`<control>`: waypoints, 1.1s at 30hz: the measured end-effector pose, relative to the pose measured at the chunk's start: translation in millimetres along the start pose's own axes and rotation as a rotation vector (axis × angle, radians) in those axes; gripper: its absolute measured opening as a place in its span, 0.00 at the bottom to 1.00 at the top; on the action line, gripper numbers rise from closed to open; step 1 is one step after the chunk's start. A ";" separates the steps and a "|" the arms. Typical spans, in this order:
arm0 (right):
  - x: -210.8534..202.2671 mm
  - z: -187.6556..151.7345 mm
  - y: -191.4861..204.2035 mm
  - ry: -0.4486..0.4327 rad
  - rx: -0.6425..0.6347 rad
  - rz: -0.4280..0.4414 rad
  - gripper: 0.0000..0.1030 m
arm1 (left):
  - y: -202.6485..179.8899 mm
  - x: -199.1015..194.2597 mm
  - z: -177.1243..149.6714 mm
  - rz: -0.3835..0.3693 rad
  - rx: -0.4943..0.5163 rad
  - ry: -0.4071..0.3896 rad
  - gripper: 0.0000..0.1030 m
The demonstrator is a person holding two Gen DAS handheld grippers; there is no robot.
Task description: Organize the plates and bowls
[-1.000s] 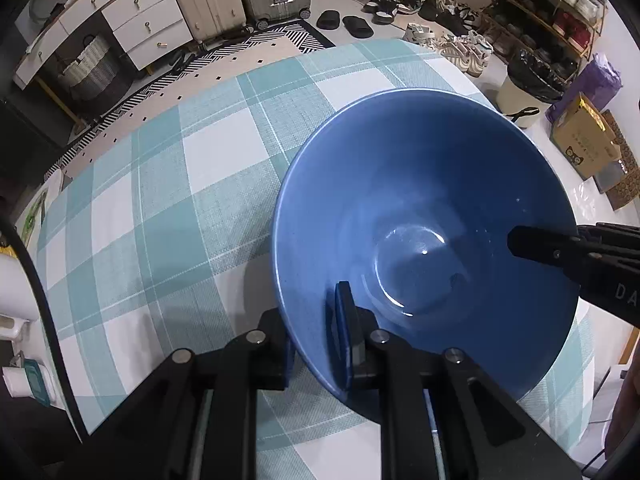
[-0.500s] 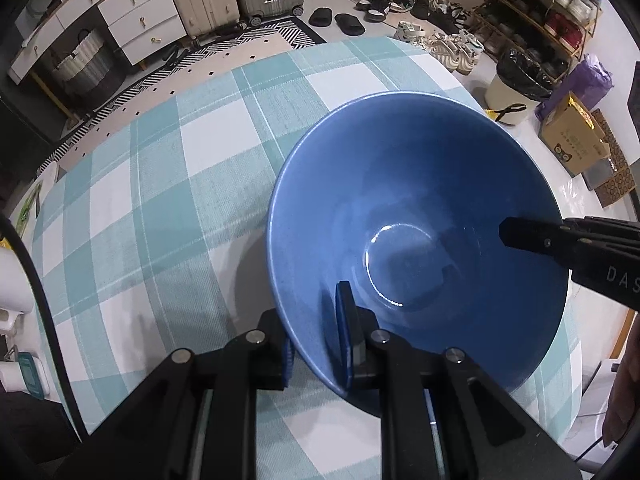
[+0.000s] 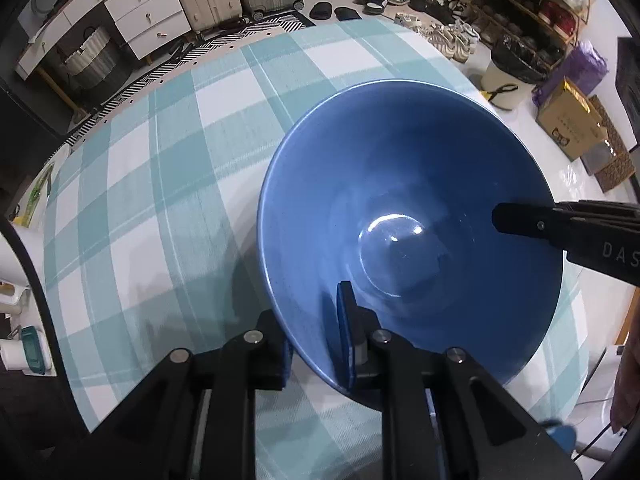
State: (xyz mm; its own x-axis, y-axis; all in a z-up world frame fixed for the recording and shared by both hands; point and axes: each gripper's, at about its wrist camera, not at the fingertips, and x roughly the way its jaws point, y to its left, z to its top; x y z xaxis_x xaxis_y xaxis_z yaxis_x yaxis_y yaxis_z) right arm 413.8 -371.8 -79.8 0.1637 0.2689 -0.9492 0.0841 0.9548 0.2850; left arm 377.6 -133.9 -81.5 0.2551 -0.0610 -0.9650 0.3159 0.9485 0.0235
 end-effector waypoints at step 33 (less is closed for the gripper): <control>-56.1 -23.8 23.9 -0.051 -0.056 -0.044 0.10 | -11.5 -50.6 -21.0 -0.018 -0.034 -0.027 0.22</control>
State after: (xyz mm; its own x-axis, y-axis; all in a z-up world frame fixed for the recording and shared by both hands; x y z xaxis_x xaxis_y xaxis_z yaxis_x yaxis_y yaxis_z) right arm 383.3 -361.0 -22.9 0.2107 0.2207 -0.9523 0.0373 0.9717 0.2334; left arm 341.9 -135.2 -38.4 0.2744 -0.0861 -0.9578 0.2894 0.9572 -0.0032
